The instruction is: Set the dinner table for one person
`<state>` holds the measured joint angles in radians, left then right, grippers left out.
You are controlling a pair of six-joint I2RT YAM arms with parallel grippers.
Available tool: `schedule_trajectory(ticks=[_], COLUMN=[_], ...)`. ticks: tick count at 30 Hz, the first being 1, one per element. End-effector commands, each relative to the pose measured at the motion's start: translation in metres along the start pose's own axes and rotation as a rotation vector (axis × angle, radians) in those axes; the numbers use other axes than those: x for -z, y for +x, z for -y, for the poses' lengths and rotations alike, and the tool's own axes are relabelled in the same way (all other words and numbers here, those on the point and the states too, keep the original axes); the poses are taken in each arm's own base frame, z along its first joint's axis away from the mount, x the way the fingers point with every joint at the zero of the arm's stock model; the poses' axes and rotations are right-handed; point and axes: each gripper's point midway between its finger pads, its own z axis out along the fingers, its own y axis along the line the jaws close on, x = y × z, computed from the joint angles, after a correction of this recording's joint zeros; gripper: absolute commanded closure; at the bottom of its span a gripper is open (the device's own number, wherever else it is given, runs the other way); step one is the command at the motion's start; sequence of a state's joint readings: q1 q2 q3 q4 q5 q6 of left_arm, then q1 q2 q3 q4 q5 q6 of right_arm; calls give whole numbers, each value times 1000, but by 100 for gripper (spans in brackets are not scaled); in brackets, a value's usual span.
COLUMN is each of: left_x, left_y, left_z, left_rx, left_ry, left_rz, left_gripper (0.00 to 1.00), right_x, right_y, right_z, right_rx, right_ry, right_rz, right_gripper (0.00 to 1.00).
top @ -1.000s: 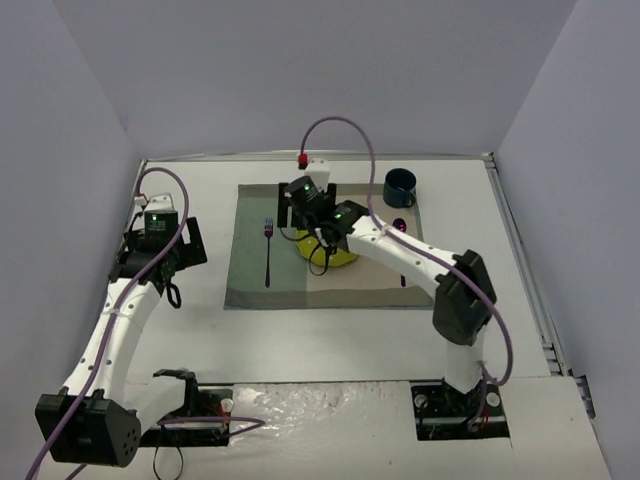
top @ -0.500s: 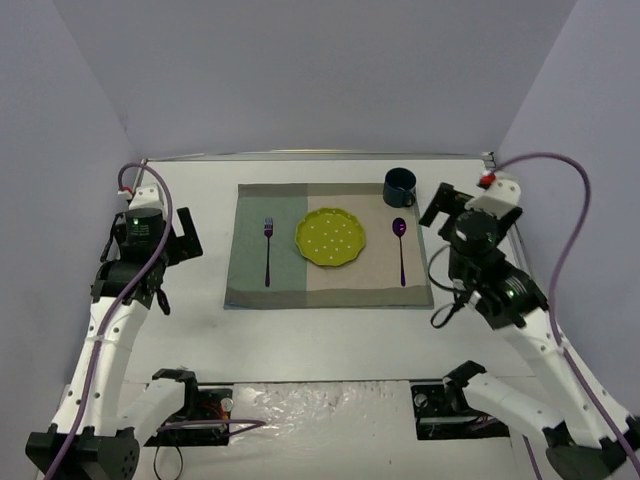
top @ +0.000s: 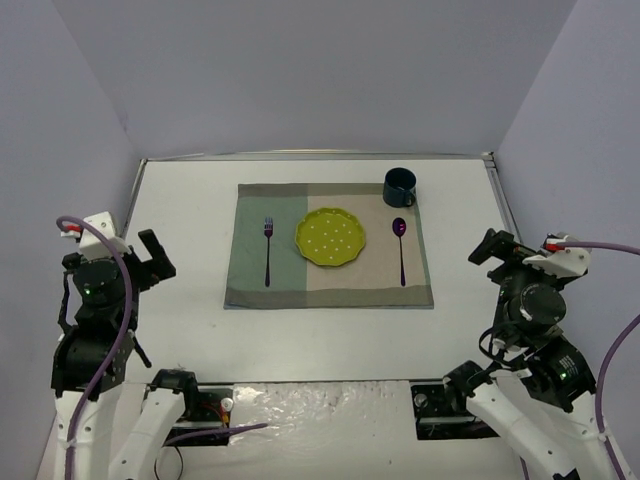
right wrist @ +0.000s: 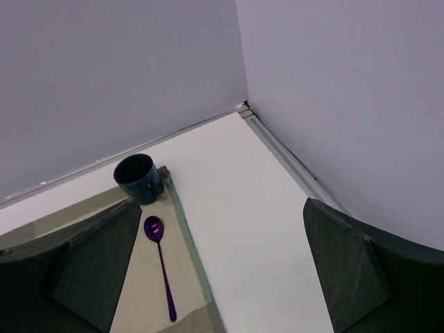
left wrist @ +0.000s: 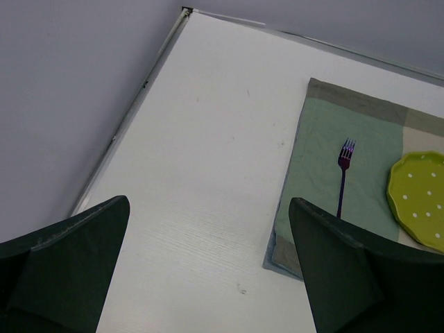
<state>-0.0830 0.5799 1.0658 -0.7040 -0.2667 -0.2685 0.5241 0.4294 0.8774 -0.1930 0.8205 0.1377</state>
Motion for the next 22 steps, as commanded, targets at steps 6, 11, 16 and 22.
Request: schedule_trajectory(ticks=[6,11,16,22], left_x=[-11,-14,-14,-14], left_y=[39,40,40,39], left_z=[-19,-20,-26,-25], left_rx=[17,29,25,23], left_ry=[-94,-99,-127,-123], left_rz=[0,26,38,45], left_gripper=[3,3,3,3], right_x=[8,6,3,2], right_y=[9,13,16,15], right_z=[21,17,9,8], right_rx=[-33,-17,-2,2], right_ry=[38,15,-2,-1], right_rz=[61,56,43,43], right_gripper=[0,0,0,0])
